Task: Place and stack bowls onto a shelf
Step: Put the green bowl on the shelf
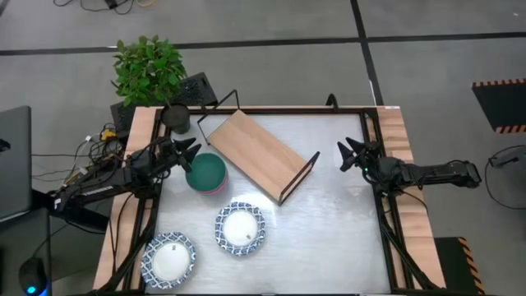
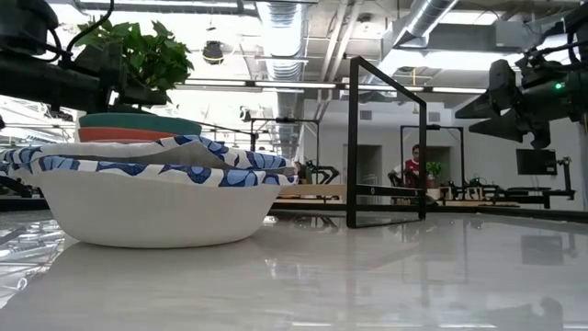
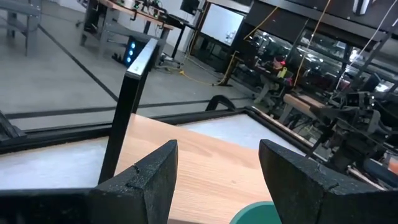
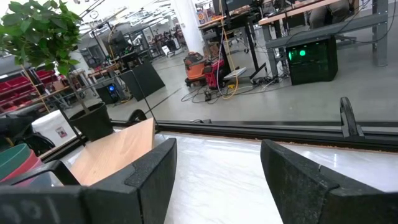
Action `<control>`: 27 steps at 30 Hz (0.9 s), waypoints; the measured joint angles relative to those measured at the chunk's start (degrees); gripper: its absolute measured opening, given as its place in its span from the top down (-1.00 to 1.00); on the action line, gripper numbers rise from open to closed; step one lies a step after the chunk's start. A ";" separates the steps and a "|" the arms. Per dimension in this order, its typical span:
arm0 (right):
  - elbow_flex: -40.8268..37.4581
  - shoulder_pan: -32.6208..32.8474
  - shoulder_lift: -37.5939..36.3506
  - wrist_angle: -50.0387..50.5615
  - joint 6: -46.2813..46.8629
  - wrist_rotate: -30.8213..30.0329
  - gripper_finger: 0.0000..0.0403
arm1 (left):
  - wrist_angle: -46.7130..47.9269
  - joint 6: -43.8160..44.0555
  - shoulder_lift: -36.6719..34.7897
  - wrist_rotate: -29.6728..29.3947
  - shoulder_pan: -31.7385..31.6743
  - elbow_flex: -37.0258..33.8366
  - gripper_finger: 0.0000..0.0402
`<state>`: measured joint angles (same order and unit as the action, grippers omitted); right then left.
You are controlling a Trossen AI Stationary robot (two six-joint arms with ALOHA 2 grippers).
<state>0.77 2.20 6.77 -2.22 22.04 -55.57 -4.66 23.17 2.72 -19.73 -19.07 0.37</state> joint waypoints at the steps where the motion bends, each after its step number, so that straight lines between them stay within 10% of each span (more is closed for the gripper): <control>1: 0.01 0.00 0.00 0.00 0.00 0.01 -0.29 | -0.26 -0.12 0.02 0.00 0.00 -0.01 -0.05; 27: -0.01 -0.21 0.02 -0.02 1.92 -0.03 -0.29 | -4.01 10.47 0.13 1.85 0.00 0.01 -0.05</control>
<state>0.75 1.99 6.79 -2.24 23.96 -55.60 -8.68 33.64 2.85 -17.88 -19.07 0.38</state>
